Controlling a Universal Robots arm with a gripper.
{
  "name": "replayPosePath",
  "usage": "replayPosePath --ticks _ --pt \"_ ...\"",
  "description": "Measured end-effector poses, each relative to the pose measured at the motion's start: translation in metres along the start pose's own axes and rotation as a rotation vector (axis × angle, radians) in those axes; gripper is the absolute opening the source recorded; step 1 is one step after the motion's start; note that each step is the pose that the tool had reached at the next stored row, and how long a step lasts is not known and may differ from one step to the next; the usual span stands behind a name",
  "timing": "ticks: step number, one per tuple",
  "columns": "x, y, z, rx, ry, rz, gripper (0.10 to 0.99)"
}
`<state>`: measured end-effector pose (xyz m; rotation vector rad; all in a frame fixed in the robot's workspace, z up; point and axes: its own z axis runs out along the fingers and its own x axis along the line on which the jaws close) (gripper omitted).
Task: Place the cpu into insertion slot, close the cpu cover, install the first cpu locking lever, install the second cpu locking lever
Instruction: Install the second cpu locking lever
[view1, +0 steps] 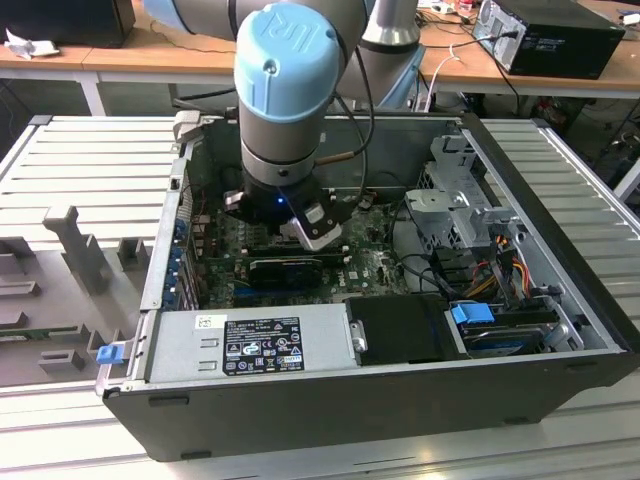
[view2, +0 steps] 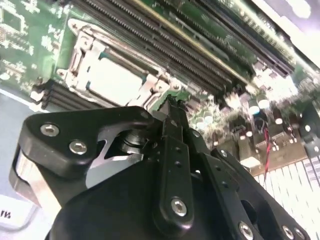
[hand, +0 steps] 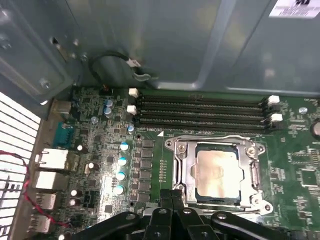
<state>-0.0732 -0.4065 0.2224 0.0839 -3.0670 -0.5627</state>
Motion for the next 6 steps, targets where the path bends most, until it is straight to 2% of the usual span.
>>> replayPosePath --ticks 3,6 --pt "0.0002 0.0053 -0.0140 0.000 0.0001 0.000 0.106" --pt "0.0002 0.0064 -0.0166 0.000 0.0001 0.000 0.106"
